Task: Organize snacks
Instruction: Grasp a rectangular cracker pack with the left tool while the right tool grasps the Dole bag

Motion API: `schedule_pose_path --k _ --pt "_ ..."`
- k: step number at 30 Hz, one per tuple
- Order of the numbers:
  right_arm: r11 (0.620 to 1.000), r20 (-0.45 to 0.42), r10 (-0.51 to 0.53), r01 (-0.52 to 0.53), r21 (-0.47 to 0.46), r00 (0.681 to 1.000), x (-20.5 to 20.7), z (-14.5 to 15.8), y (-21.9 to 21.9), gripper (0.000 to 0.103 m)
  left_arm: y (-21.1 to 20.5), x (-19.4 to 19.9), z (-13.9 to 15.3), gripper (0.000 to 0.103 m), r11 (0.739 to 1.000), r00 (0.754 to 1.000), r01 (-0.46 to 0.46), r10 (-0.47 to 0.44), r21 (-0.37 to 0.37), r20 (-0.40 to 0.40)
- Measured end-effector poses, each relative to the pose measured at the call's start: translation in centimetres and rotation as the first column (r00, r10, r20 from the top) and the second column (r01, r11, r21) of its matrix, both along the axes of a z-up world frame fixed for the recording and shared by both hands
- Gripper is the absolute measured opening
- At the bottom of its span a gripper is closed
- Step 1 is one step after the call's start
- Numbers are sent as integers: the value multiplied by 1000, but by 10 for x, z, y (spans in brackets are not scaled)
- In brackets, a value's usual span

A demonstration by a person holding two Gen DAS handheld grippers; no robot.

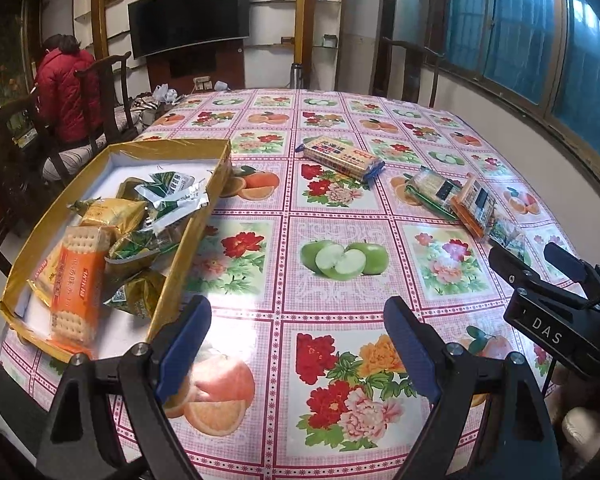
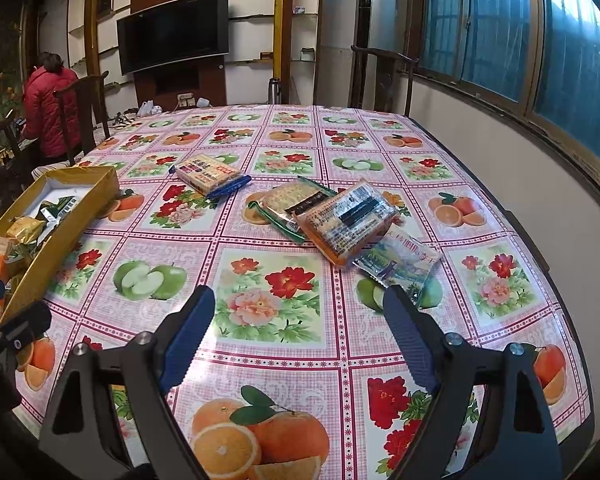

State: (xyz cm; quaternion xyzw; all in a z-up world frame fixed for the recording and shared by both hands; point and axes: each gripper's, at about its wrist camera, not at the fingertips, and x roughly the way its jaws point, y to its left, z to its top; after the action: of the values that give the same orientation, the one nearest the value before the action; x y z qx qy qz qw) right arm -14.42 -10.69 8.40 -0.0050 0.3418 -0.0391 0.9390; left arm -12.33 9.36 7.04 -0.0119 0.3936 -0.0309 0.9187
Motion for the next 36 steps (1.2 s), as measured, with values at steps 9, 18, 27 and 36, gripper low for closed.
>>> schedule_pose_path --k 9,18,27,36 --pt "1000 -5 0 0 -2 1000 1 -2 -1 86 -3 -2 2 88 991 998 66 -64 -112 27" --pt "972 -74 79 -60 227 994 29 16 -82 86 -17 28 32 84 962 975 216 -220 -168 -11" --pt "923 -170 90 -18 384 981 124 -7 -116 86 -50 78 42 56 927 949 309 -316 -212 -3" --pt "917 -176 236 -159 365 956 172 -33 -83 62 -32 82 28 58 950 966 247 -258 -188 -34"
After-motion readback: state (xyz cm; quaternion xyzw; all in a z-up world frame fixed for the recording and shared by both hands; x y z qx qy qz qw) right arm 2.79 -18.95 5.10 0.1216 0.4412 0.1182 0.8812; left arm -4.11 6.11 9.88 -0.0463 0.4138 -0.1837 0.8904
